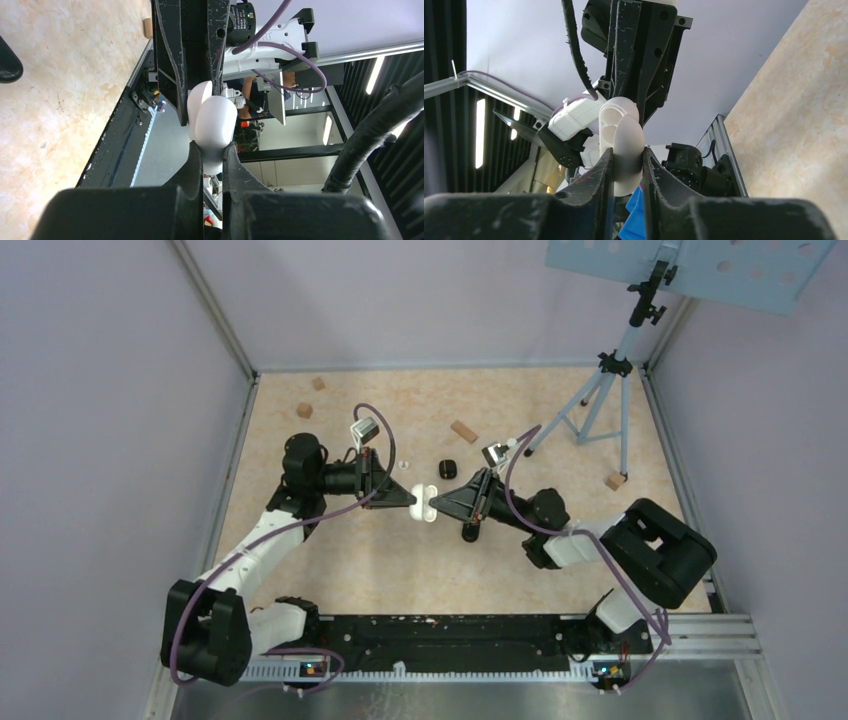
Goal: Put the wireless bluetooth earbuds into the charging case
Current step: Pass from the left arm to the right
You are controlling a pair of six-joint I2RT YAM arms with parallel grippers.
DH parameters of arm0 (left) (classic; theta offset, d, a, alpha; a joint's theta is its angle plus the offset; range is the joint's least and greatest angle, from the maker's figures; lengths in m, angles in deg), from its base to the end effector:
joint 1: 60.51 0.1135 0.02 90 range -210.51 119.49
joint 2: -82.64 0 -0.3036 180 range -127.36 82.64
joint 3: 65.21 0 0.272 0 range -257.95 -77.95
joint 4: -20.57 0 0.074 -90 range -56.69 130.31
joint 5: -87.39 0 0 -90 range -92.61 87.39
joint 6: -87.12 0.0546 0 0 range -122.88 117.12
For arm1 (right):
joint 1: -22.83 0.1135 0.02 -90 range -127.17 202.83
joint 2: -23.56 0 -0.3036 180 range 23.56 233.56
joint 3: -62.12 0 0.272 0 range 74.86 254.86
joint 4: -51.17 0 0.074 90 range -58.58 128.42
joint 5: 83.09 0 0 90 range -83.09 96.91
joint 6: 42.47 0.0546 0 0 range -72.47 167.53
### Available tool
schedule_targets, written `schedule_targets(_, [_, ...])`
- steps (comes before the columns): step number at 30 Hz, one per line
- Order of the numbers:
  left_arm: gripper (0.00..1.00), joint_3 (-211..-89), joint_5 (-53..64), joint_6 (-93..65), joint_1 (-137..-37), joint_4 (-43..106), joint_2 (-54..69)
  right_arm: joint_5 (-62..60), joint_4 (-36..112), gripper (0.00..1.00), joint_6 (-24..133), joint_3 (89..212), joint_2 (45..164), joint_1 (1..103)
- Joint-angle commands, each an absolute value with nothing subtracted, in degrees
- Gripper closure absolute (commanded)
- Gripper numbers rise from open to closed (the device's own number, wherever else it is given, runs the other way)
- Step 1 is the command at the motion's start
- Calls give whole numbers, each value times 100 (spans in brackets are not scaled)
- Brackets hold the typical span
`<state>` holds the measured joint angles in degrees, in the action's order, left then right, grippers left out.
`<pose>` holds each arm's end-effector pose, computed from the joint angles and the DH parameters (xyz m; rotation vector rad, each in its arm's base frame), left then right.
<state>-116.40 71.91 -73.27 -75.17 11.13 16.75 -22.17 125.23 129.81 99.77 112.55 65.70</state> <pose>0.2259 -0.1135 0.3135 0.2549 2.1091 -2.0546 0.1995 0.2214 0.2517 -0.0435 1.5682 2.1245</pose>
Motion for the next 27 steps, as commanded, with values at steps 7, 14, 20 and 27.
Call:
schedule_targets(7, [89, -12025, 7087, -6143, -7491, 2340, 1866, -2236, 13320, 100, 12859, 10106, 11014, 6519])
schedule_targets(14, [49, -12343, 6826, -5212, -7493, 3484, 1840, -2130, 11348, 100, 12450, 10203, 10379, 6519])
schedule_targets(20, [27, -12382, 6657, -4934, -7493, 3800, 1854, -1822, 8793, 100, 11671, 10493, 9510, 6530])
schedule_targets(27, [4, -12705, 5614, -4093, -7505, 4754, 2103, -951, 5369, 100, 10775, 11240, 8768, 6528])
